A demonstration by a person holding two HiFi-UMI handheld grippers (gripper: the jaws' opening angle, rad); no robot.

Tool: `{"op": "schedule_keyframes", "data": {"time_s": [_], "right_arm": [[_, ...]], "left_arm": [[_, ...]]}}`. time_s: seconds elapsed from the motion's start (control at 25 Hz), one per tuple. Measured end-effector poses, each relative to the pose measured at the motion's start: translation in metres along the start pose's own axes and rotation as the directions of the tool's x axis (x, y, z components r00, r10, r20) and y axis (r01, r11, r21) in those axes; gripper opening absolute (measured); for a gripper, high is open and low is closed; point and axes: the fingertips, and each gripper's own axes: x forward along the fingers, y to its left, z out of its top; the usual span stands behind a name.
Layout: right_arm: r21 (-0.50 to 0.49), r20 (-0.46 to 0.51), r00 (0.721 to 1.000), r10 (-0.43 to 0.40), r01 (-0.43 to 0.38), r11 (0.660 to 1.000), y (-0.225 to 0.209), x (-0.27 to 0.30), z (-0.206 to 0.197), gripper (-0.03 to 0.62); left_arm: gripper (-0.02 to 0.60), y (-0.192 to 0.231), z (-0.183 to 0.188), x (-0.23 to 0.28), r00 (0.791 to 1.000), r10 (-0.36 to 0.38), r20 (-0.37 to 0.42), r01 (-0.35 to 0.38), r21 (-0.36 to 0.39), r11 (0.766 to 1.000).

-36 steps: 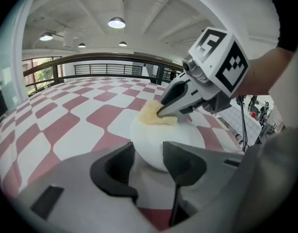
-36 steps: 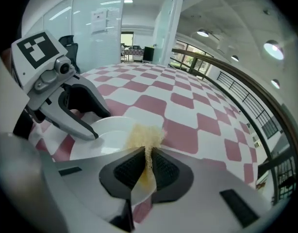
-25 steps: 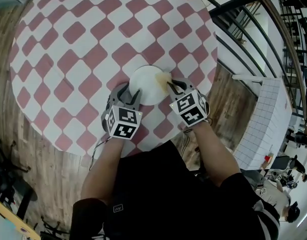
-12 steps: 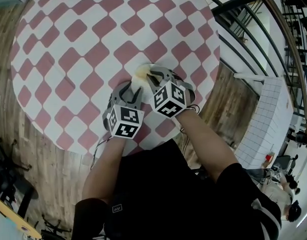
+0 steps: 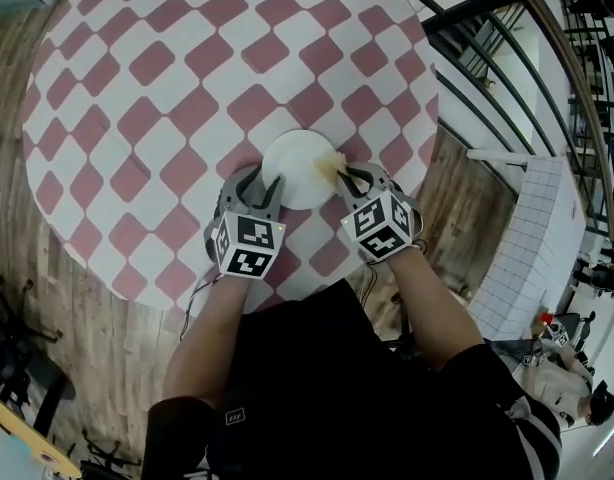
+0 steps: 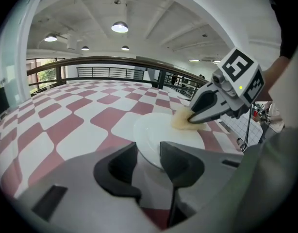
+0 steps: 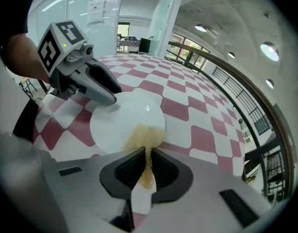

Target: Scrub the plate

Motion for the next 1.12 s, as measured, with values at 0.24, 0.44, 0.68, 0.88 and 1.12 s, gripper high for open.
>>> {"op": "schedule_keyframes", "data": {"time_s": [0.24, 0.44, 0.68, 0.88, 1.12], "right_arm": [[0.043, 0.085, 0.993, 0.078, -0.082, 0.996, 0.041, -0.021, 0.027, 0.046], [0.03, 0.119, 0.976, 0.185, -0.189, 0.981, 0.082, 0.009, 0.057, 0.046], [0.046, 0.134, 0.975, 0.18, -0.187, 0.981, 0.074, 0.007, 0.041, 0.046], [0.102, 0.107, 0.987, 0.122, -0.133, 0.986, 0.041, 0.0, 0.007, 0.046], [0.159, 0.049, 0.995, -0.086, 0.077, 0.984, -0.037, 0.001, -0.003, 0.046]], "left_arm": [[0.149, -0.001, 0.0, 0.0, 1.0, 0.0, -0.003, 0.0, 0.013, 1.0], [0.12, 0.004, -0.002, -0.003, 1.0, 0.016, 0.006, -0.016, 0.003, 1.0], [0.115, 0.003, -0.001, -0.003, 1.0, 0.017, 0.01, -0.017, 0.007, 1.0], [0.115, 0.0, -0.002, -0.001, 1.0, 0.015, 0.008, -0.015, 0.009, 1.0], [0.114, -0.001, 0.001, 0.0, 1.0, 0.011, 0.007, -0.012, 0.014, 1.0]]}}
